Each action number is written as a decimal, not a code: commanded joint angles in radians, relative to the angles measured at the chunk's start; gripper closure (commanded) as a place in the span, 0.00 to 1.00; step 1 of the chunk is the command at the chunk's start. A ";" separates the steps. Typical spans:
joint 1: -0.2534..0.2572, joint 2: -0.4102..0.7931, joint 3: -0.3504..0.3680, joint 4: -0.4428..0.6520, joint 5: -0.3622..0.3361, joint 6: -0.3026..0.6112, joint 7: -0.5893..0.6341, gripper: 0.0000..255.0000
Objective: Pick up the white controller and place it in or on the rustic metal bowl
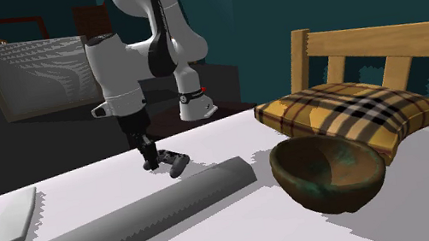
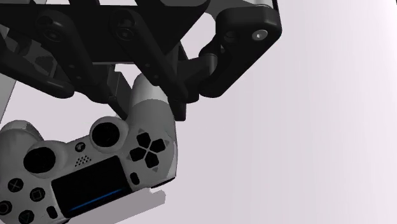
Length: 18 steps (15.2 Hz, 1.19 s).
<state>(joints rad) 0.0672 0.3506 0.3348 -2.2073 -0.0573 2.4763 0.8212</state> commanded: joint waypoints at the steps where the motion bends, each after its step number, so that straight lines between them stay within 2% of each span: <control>1: 0.000 0.000 0.000 0.000 0.000 0.000 0.000 1.00; 7: 0.000 0.000 0.000 0.000 0.000 0.000 0.000 1.00; 18: -0.021 -0.120 0.026 0.014 0.054 -0.128 -0.029 1.00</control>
<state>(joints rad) 0.0475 0.2406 0.3591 -2.1966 -0.0077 2.3612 0.7941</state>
